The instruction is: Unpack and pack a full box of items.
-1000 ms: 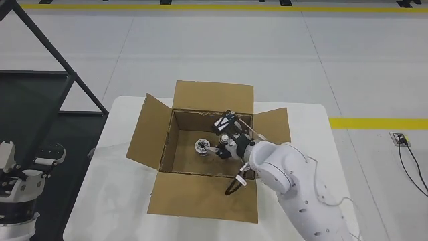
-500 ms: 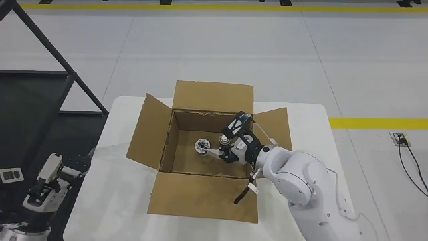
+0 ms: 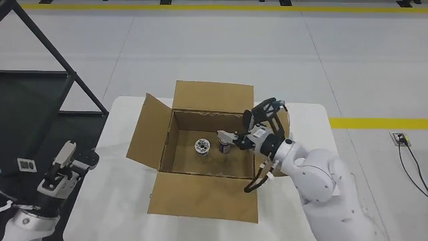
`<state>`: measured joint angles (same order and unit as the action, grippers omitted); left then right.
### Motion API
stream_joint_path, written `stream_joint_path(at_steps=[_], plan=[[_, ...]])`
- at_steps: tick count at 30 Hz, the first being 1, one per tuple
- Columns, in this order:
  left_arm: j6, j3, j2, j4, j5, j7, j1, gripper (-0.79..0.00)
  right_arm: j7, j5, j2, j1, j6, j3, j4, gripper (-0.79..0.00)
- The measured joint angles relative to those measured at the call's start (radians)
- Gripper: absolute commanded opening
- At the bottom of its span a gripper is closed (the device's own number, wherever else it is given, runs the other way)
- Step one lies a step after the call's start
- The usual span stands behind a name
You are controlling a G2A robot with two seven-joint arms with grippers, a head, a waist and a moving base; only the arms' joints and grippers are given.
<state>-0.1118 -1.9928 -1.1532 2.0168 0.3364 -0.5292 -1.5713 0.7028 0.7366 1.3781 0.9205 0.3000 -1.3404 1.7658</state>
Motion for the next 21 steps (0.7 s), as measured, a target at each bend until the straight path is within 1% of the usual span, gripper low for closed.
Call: stream_joint_path(at_steps=[5,7,11,13,15,17,21], plan=[[0.073,0.067,0.010,-0.058,-0.082,-0.026,0.092,0.000,0.045,-0.194,-0.025,0.095,0.039,-0.180,0.063,0.000],[0.090,0.091,0.013,-0.076,-0.109,-0.032,0.119,0.000,0.055,-0.248,-0.034,0.132,0.043,-0.246,0.080,0.000],[0.093,0.140,0.018,-0.093,-0.153,-0.071,0.156,0.000,0.020,-0.322,-0.047,0.207,-0.005,-0.376,0.080,0.000],[0.087,0.157,0.019,-0.091,-0.164,-0.087,0.161,0.000,0.028,-0.348,-0.051,0.222,-0.022,-0.404,0.062,0.000],[0.088,0.175,0.021,-0.086,-0.180,-0.096,0.167,0.000,0.068,-0.390,-0.058,0.220,-0.024,-0.417,0.024,0.000],[0.088,0.192,0.022,-0.082,-0.194,-0.103,0.173,0.000,0.113,-0.405,-0.064,0.204,-0.023,-0.418,-0.021,0.000],[0.094,0.218,0.023,-0.067,-0.206,-0.101,0.179,0.000,0.156,-0.397,-0.073,0.171,-0.026,-0.392,-0.077,0.000]])
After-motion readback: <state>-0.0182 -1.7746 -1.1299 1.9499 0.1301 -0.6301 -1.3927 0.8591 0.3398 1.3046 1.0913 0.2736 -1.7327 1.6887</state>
